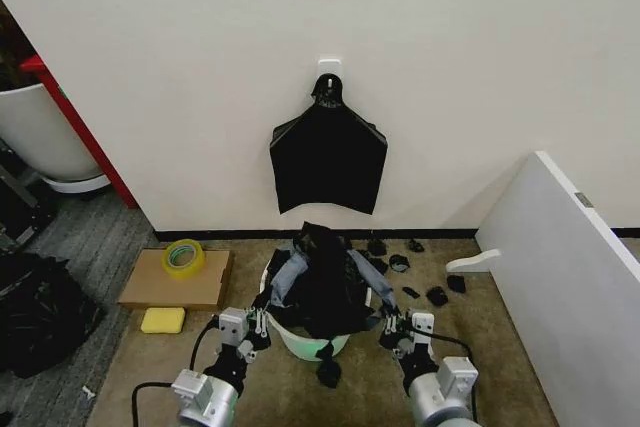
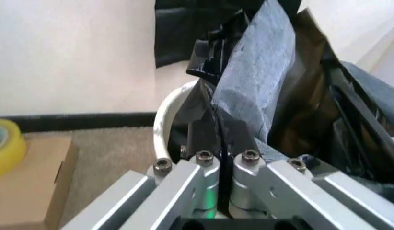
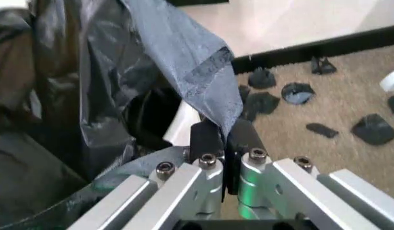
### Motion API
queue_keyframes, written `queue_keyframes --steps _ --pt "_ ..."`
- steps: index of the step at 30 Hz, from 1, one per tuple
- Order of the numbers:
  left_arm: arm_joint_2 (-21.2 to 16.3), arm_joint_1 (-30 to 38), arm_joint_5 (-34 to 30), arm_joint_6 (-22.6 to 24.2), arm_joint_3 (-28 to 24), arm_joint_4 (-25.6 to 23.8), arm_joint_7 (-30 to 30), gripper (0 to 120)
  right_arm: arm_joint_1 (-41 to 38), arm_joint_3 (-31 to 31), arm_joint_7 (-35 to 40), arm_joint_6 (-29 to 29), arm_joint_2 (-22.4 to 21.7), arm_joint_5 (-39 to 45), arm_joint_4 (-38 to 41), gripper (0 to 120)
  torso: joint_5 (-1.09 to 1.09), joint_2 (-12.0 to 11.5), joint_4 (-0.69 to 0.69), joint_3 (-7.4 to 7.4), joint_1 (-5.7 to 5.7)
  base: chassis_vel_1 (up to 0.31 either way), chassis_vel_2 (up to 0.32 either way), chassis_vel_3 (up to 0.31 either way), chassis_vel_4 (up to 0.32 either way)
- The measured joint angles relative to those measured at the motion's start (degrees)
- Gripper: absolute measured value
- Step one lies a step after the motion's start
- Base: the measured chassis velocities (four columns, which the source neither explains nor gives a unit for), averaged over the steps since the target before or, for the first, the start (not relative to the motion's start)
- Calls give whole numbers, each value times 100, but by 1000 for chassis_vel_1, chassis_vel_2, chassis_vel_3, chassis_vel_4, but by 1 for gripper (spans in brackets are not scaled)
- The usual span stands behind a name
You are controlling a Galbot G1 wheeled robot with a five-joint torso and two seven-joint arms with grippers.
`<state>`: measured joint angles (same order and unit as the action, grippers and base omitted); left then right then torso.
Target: Place the garbage bag over the trash bin.
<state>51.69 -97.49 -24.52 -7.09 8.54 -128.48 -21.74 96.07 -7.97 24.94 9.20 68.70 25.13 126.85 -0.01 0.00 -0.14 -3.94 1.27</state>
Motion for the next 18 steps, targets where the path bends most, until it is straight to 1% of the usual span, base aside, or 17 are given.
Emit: queue_keyframes --steps 4,6,11,18 --pt "20 -168 5 -9 29 6 -13 0 -36 65 19 68 58 -73 -126 0 0 0 0 0 0 0 0 0 0" --pt "56 -225 -29 -22 43 144 -45 0 -155 132 55 125 101 -80 -263 0 -1 0 0 -1 0 0 0 0 0" --pt "68 -248 -203 -15 56 312 -71 0 -292 218 115 194 130 -69 -427 0 0 0 0 -1 0 0 0 0 0" --pt "33 -477 -344 -55 81 347 -57 0 -142 238 138 247 66 -133 -417 0 0 0 0 0 0 0 0 0 0"
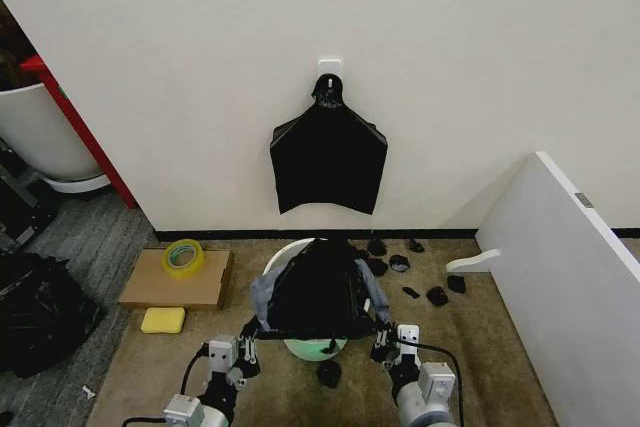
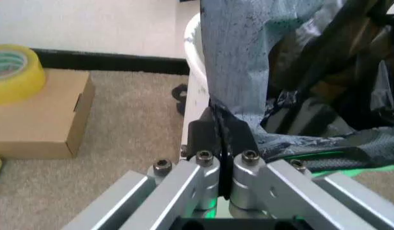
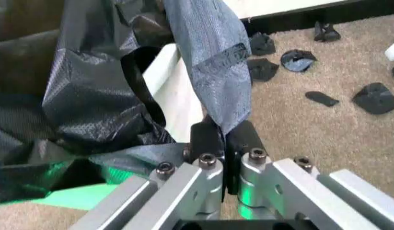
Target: Place the garbage bag over the trash bin.
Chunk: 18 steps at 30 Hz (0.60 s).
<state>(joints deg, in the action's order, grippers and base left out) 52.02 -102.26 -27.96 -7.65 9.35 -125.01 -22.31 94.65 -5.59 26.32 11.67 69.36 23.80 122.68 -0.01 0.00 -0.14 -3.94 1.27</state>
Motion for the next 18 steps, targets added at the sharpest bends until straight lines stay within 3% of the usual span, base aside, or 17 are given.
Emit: queue_keyframes --steps 18 --pt "-37 616 -424 141 -123 611 -32 0 -452 66 -45 132 20 -152 -537 0 0 -1 -1 -1 1 0 0 0 0"
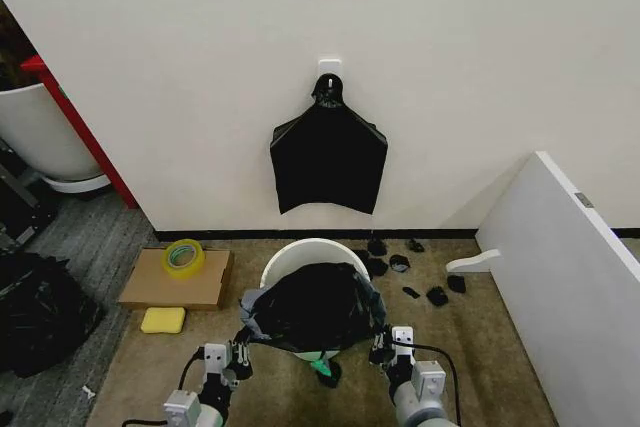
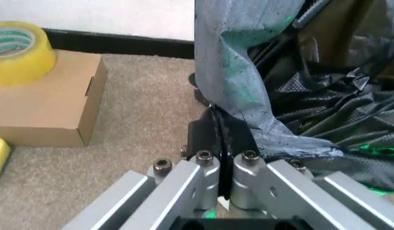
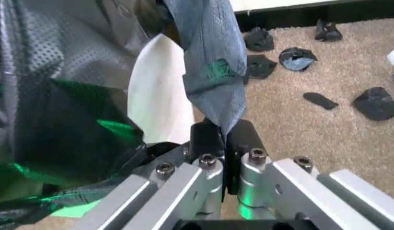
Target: Place the garbage bag over the trash bin.
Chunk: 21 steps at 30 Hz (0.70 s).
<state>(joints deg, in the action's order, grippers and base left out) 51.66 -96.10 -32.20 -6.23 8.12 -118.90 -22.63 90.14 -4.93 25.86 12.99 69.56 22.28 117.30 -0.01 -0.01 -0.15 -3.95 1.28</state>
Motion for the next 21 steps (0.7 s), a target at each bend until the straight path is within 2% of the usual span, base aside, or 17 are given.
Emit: queue_keyframes --steps 11,21 --pt "40 275 -47 28 -51 172 -40 0 -162 -20 14 -31 57 -32 -137 0 0 0 0 0 0 0 0 0 0" --pt "23 674 -207 262 -79 343 -99 0 -214 -69 12 -50 98 -17 -201 0 0 0 0 0 0 0 0 0 0"
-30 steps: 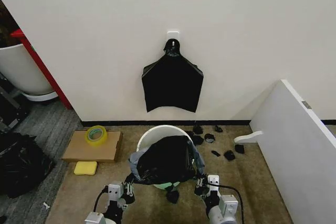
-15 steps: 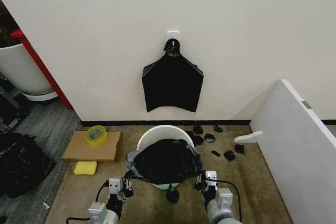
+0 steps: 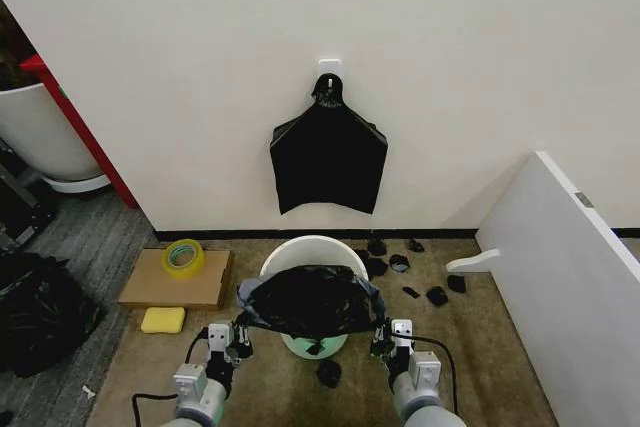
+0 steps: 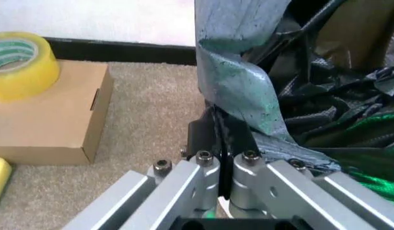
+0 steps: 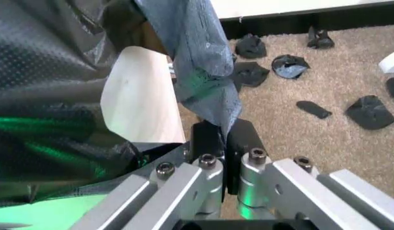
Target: Place the garbage bag over the trash bin.
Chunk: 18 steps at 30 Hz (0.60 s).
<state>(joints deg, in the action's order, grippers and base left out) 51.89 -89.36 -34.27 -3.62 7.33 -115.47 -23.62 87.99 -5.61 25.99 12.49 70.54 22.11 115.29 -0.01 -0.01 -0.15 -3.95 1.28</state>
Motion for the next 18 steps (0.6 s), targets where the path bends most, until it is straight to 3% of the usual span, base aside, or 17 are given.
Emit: queue_keyframes --steps 4,9,12,18 --pt "-19 -31 73 113 28 -19 12 1 60 -7 -14 -10 -28 -9 61 0 1 0 0 0 0 0 0 0 0" --pt "-149 -223 225 286 204 -178 -61 26 386 -9 -117 -140 -110 -274 238 22 -1 0 0 0 0 0 0 0 0" --pt "-165 -324 301 220 236 -199 -111 34 532 -19 -168 -228 -144 -373 306 29 1 0 0 0 0 0 0 0 0" --pt "-221 -700 475 52 530 -335 30 58 896 -110 -212 -447 -255 -516 565 54 -1 0 0 1 0 0 0 0 0"
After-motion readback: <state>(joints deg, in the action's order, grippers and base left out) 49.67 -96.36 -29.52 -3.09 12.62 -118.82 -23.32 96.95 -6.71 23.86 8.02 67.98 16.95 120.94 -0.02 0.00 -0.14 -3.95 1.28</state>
